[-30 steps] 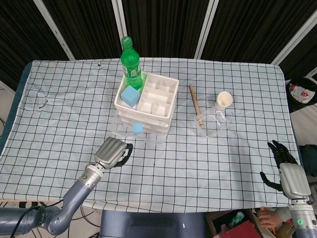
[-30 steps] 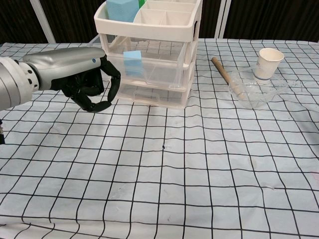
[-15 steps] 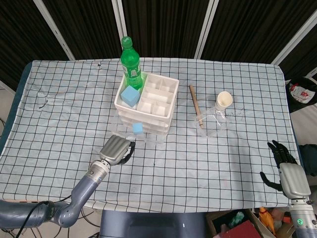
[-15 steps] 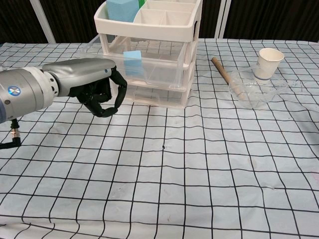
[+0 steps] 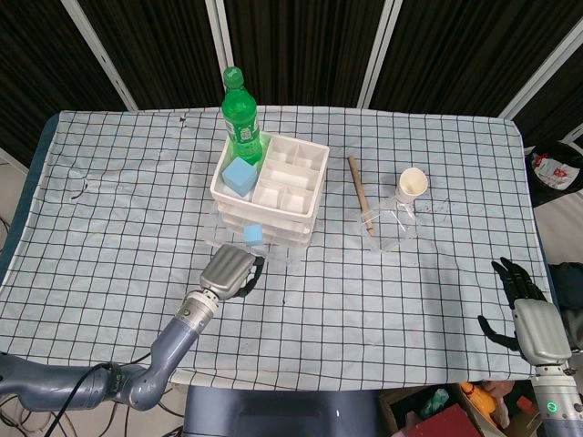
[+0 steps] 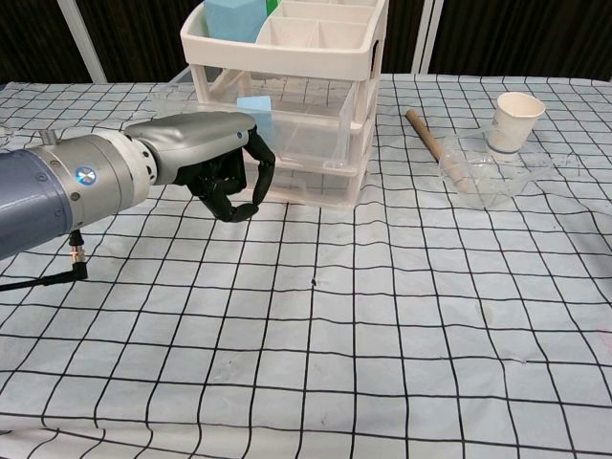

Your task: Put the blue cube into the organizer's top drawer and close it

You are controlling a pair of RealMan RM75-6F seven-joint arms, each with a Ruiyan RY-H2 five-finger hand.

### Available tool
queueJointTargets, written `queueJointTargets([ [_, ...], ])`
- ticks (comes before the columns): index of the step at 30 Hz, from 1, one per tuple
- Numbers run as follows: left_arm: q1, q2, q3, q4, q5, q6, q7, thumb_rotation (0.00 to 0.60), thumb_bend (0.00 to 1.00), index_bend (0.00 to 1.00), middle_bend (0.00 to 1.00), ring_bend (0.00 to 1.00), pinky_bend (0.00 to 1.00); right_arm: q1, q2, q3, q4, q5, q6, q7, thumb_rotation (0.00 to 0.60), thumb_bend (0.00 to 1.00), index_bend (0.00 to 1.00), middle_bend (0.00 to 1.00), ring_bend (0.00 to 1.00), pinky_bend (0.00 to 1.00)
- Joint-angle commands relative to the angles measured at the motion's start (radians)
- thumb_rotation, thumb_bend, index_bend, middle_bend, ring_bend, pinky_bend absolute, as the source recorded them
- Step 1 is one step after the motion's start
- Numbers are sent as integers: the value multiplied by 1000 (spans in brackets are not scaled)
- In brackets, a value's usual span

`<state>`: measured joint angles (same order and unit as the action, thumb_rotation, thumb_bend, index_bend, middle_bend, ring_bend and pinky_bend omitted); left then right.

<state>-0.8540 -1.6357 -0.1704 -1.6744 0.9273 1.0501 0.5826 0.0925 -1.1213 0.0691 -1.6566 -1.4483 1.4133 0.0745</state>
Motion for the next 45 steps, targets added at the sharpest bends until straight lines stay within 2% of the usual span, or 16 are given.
queueJointTargets([
  [1, -3, -9, -9, 9, 3, 5, -7, 600, 456, 729, 1000, 961, 945, 0, 0, 0, 0, -1, 0, 0, 600, 280, 74, 0, 0, 176],
  [12, -23, -33, -39, 45, -9, 2, -16, 600, 456, 728, 1000, 961, 945, 0, -1, -1, -2, -1, 1, -2, 600, 281, 74, 0, 0, 176],
  [32, -64, -80, -83, 158, -55, -9, -11, 600, 456, 728, 1000, 961, 945, 1, 1, -1, -2, -1, -1, 4, 600, 279, 73, 0, 0, 176],
  [45, -106, -113, -129, 246, -106, -32, -11, 600, 456, 728, 1000, 961, 945, 1, 0, 0, -2, 1, -2, 3, 600, 280, 74, 0, 0, 176],
])
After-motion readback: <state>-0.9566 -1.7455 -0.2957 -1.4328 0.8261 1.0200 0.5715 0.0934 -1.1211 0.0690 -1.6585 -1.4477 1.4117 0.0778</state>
